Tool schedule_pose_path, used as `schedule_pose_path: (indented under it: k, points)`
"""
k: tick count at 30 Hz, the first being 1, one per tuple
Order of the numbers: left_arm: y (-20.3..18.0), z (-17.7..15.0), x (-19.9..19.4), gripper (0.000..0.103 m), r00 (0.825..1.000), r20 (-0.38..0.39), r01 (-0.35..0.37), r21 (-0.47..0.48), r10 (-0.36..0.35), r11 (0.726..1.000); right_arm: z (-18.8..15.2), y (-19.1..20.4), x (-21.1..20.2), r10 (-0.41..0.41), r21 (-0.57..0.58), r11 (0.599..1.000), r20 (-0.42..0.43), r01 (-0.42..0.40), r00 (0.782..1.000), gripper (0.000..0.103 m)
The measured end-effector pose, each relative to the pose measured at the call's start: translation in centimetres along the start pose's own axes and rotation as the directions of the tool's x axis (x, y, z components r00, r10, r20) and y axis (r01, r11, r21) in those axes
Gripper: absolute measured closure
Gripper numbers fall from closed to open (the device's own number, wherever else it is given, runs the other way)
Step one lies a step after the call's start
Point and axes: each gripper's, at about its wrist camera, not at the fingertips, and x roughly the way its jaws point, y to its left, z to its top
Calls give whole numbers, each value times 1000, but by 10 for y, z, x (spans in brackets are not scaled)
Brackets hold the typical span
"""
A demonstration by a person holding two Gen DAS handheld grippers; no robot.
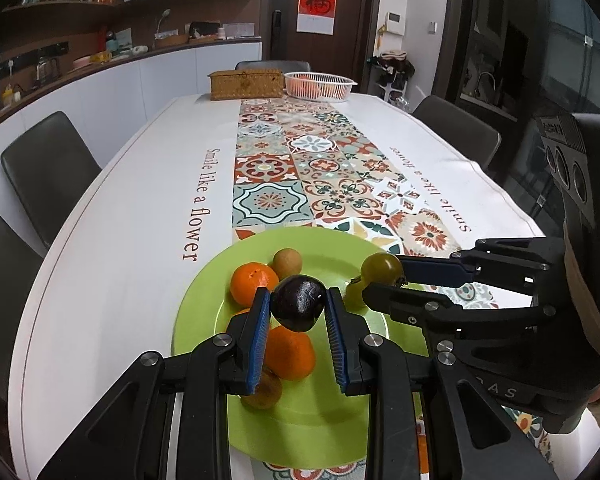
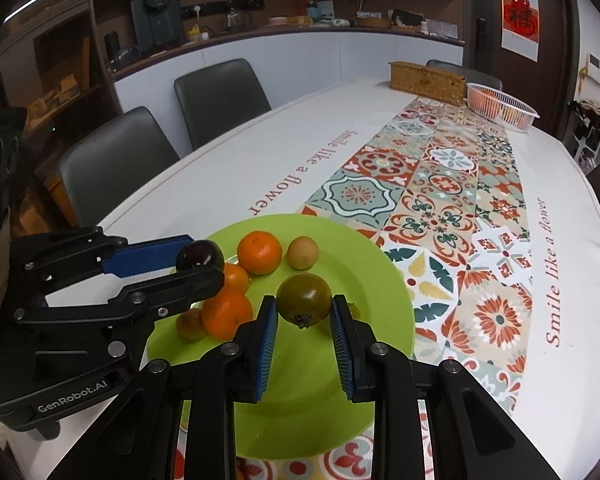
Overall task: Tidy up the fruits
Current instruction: 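Open both tools to drop the plum and green fruit onto the plate, then withdraw both tools toward the last tangerine and plum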
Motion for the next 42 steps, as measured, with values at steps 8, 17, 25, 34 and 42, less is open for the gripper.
schedule_pose_path:
  k: [8, 17, 25, 34, 42]
  points:
    - [0, -2, 2, 69, 1000, -13, 15, 12, -15, 1000, -2, 1, 8, -15, 0, 1000, -9, 15, 1000, 74]
    - [-6, -11, -27, 66, 998, 28, -55, 18, 54, 998, -10, 1, -12, -40, 1, 999, 16, 40, 999, 68]
    - [-20, -17, -66, 64, 994, 78, -80, 28, 78, 996, -19, 10, -53, -30, -4, 1000, 80, 30, 996, 68]
    - [-43, -34, -112, 57, 985, 147, -92, 39, 85, 995, -38, 21, -100, -13, -4, 1000, 148, 14, 989, 65]
    - [-61, -55, -140, 44, 978, 191, -101, 63, 88, 993, -60, 27, -131, -34, -14, 999, 197, 37, 980, 61]
